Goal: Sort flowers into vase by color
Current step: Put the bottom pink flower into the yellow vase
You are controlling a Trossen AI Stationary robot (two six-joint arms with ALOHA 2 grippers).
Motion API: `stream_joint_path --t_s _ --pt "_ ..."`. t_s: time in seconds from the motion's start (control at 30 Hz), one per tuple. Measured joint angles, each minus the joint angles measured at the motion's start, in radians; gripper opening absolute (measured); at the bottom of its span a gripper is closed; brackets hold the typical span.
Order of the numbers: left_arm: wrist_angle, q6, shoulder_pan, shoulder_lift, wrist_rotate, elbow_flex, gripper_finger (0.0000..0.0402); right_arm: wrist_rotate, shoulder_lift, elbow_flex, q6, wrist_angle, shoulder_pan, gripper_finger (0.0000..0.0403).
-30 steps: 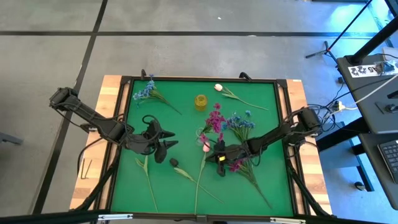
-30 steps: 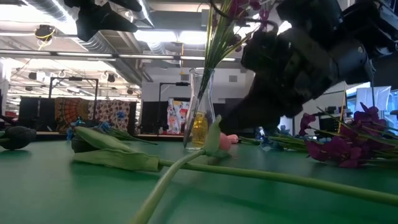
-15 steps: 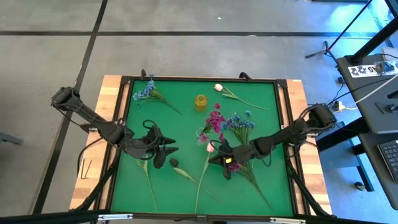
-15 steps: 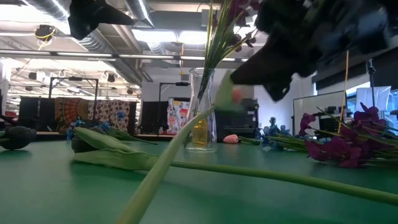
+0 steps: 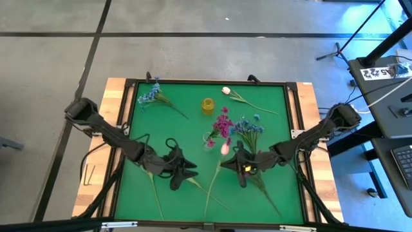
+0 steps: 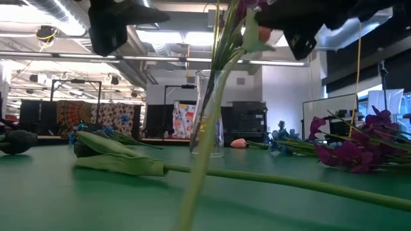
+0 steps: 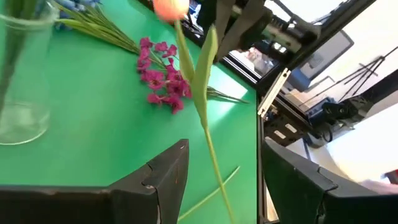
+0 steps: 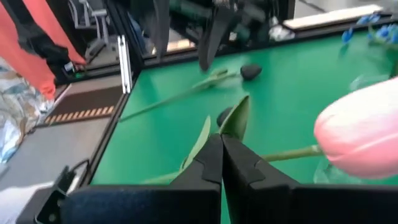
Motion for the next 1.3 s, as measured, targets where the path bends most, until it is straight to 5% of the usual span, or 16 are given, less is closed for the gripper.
stream_joint_path --t_s 0.37,0.87,1.17,1.3 --pt "0.249 -0.022 0.01 0.173 -0.008 0.0 0.0194 -0.001 -0.031 0.094 -0.092 -0.011 -0.002 0.0" --pt "0.336 0.059 0.015 0.188 -0.036 0.0 0.0194 0.009 -0.031 0.216 -0.156 -0.203 -0.002 0.0" --pt "0.329 0.074 0.0 0.188 -0.036 0.0 0.0194 -0.083 -0.005 0.212 0.086 -0.533 0.004 0.0011" --pt "0.328 0.08 0.001 0.188 -0.035 0.0 0.0194 -0.042 0.039 0.175 0.186 -0.524 0.034 0.003"
